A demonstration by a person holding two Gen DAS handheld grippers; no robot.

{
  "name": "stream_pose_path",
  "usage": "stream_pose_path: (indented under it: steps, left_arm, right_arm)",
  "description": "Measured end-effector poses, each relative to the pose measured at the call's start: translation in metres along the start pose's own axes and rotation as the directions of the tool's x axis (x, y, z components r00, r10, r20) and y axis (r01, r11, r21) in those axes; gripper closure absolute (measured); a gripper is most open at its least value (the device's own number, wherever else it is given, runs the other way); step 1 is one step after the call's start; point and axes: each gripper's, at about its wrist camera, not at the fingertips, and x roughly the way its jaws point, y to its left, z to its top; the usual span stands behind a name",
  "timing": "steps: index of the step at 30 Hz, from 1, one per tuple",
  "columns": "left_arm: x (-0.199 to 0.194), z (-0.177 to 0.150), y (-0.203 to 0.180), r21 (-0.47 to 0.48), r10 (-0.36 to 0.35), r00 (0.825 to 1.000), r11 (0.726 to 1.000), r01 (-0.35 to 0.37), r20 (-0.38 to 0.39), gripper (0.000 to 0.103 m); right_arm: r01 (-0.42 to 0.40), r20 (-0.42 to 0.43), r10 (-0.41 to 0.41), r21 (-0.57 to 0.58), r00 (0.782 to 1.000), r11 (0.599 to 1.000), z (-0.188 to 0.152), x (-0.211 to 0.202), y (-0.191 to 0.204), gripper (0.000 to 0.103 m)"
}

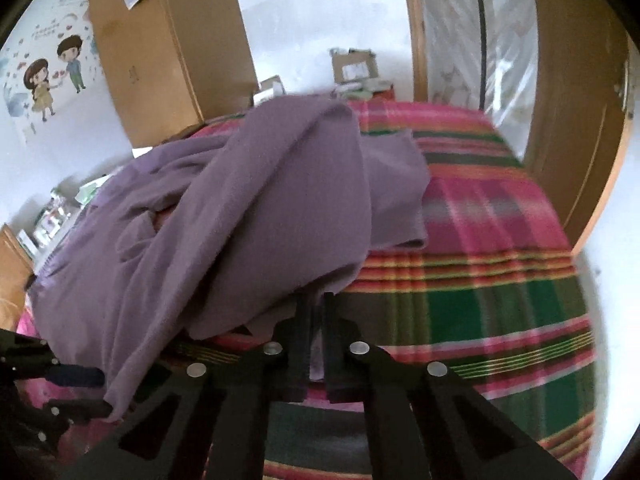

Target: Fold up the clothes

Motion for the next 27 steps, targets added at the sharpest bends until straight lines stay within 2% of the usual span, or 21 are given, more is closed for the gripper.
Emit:
stream_pose_path:
  steps: [2,3,7,12,14,16,18,19,21,22,23,27]
  left_arm:
    - [-0.002,-0.001,0.001,-0.009,-0.02,1.0,1.0,0.02,0.011,0.094]
    - [-0.004,-0.001,0.002,-0.012,-0.034,0.999,0.999,0.034,0.017,0.097]
    - [-0.008,-0.002,0.008,-0.051,-0.072,0.997,0.996,0.073,0.027,0.101]
    - [-0.015,-0.005,0.013,-0.069,-0.071,0.996,0.995,0.074,0.05,0.102]
    - [-0.014,-0.007,0.015,-0.079,-0.082,0.996,0.993,0.086,0.046,0.102]
    - [-0.014,-0.007,0.013,-0.065,-0.075,0.996,0.995,0.078,0.046,0.102]
    - [-0.015,-0.007,0.009,-0.046,-0.062,0.997,0.997,0.065,0.048,0.102]
    - [-0.015,-0.007,0.007,-0.036,-0.056,0.997,0.998,0.058,0.049,0.098]
    - [-0.015,-0.008,0.004,-0.016,-0.044,0.998,0.999,0.045,0.051,0.088]
    - [-0.015,-0.008,0.002,-0.007,-0.038,0.998,0.999,0.038,0.053,0.08]
    - [-0.015,-0.008,0.0,0.003,-0.032,0.998,1.0,0.031,0.054,0.076]
    - [-0.012,-0.01,-0.012,0.052,0.007,0.999,0.999,-0.01,0.046,0.076]
  right_arm:
    - [0.036,0.026,-0.036,0.0,0.999,0.999,0.0,-0.008,-0.002,0.1]
    - [0.056,0.041,-0.056,0.003,0.998,0.998,0.0,-0.013,-0.005,0.101]
    - [0.055,0.056,-0.057,0.042,0.997,0.998,-0.002,-0.023,-0.02,0.101]
    - [-0.074,0.066,0.065,0.141,0.996,0.987,0.004,-0.028,-0.031,0.096]
    - [-0.117,0.077,0.105,0.183,0.992,0.976,0.008,-0.027,-0.029,0.089]
    - [-0.171,0.098,0.152,0.23,0.984,0.958,0.013,-0.026,-0.029,0.073]
    - [-0.233,0.132,0.204,0.264,0.97,0.936,0.018,-0.028,-0.029,0.072]
    - [-0.249,0.142,0.217,0.275,0.966,0.929,0.021,-0.029,-0.03,0.07]
    - [-0.277,0.162,0.238,0.295,0.958,0.915,0.027,-0.031,-0.03,0.066]
    - [-0.281,0.164,0.241,0.302,0.957,0.911,0.031,-0.031,-0.031,0.066]
    - [-0.285,0.16,0.246,0.304,0.956,0.909,0.034,-0.029,-0.031,0.066]
    - [-0.292,0.155,0.254,0.314,0.955,0.903,0.05,-0.022,-0.029,0.066]
